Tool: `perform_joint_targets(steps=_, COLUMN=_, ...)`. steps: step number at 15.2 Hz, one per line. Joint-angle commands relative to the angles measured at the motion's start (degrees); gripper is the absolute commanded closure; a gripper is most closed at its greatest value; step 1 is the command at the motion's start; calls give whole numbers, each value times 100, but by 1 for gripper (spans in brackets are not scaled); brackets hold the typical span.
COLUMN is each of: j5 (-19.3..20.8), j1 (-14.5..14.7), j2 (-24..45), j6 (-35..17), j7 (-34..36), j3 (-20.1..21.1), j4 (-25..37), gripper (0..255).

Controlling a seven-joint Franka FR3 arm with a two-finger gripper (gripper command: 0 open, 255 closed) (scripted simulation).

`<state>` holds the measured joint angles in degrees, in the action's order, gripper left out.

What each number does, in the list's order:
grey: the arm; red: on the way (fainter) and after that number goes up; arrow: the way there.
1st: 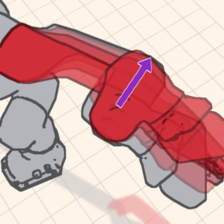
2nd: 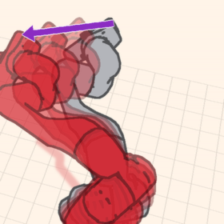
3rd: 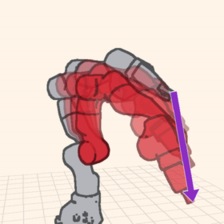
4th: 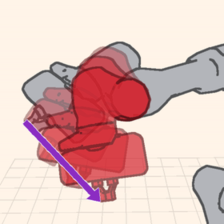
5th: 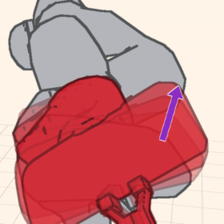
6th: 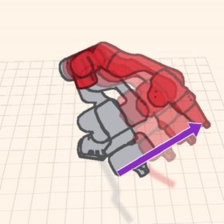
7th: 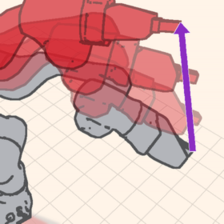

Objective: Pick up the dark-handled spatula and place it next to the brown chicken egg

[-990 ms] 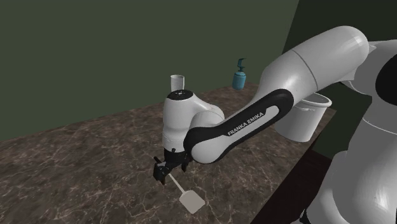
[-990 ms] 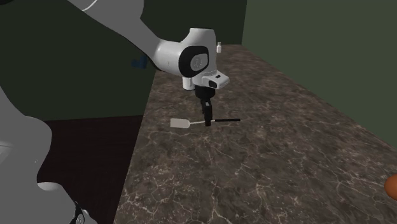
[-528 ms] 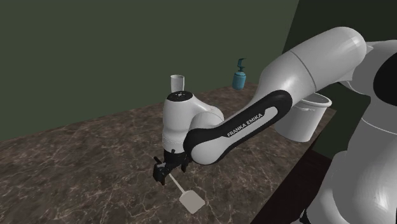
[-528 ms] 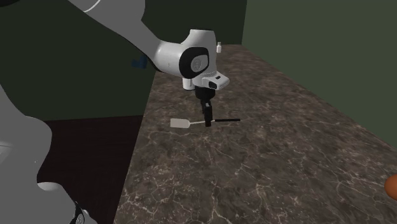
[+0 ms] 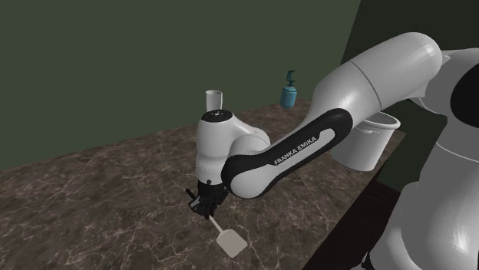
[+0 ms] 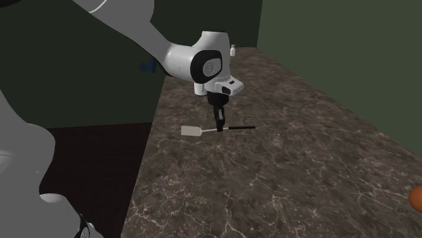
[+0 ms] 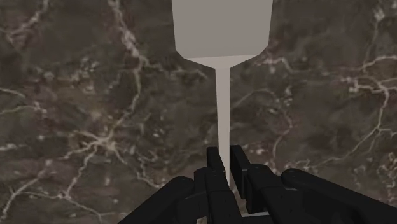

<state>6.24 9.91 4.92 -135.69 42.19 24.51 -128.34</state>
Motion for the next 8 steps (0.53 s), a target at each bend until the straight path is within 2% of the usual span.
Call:
perform_joint_targets(steps=1, j5=0, j1=0, j2=0, j6=0, j7=0, j3=0, j4=-1, gripper=255)
perform_joint_targets(steps=8, j5=-206, j1=-19, j2=-296, j6=435, j7=-158, j3=19, j4=173, gripper=255)
